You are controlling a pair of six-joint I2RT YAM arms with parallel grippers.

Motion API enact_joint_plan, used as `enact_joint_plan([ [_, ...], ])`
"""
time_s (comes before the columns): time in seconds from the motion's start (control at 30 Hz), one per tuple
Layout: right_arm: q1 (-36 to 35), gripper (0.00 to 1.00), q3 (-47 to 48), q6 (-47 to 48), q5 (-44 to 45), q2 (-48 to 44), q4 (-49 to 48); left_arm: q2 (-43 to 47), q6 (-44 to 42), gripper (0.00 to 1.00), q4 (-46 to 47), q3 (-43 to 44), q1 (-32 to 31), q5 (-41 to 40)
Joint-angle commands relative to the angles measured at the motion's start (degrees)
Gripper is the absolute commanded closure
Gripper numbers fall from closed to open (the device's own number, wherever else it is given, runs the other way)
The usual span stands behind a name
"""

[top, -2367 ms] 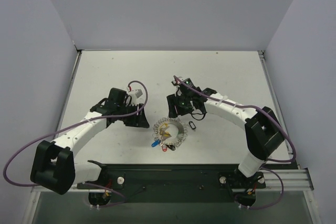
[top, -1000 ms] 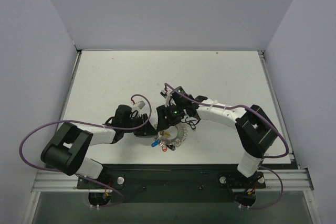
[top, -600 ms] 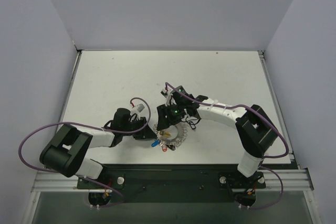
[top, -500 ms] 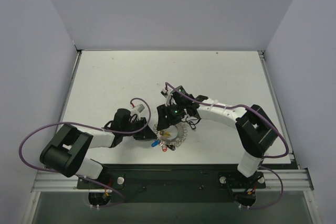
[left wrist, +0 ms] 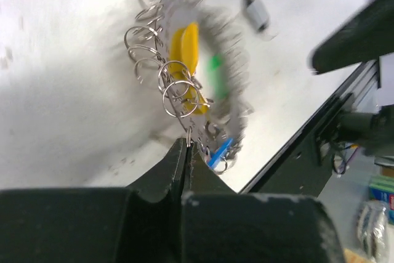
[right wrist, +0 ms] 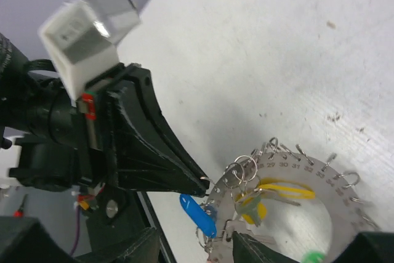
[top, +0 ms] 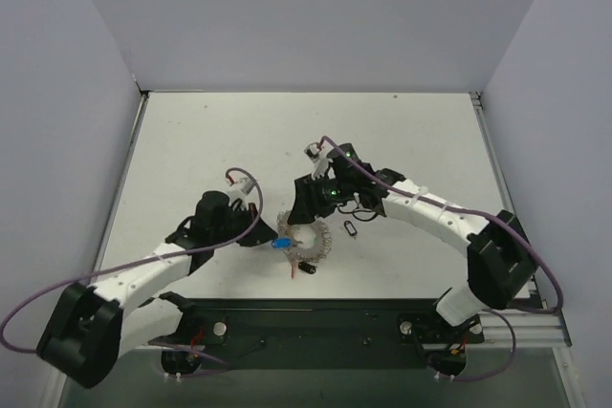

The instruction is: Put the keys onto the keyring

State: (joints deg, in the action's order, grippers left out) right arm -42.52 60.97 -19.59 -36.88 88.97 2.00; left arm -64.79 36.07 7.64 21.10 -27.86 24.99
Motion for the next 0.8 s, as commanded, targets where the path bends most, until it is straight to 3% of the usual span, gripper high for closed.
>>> enact_joint_plan([
  [0.0,2.97,0.48,4.49,-1.59,-4.25,-11.68,-0.68,17.11,-6.45,1.00,-13.15,14.91,-0.62,-5.30],
  [0.1,3.94,0.41,7.40,-0.98,-6.70,-17.05,-0.24,21.89,-10.40,1.00,-16.15,23.61,-0.44,-4.52],
  [0.27,3.94,0.28,12.77,-1.93,-12.76,-21.90,-4.97,21.12,-14.71,1.00,-18.27,33.81,-0.36,8.91],
  [0.53,2.98,0.29,13.12,-10.64,-19.54,-24.98,-19.92,23.14,-16.91,1.00,-13.35,36.20,-0.44,20.34],
  [0.77,-1.07,0.33,15.93,-6.51,-18.31,-24.11,-13.78,17.35,-20.33,1.00,-24.57,45.68,-0.44,26.95],
])
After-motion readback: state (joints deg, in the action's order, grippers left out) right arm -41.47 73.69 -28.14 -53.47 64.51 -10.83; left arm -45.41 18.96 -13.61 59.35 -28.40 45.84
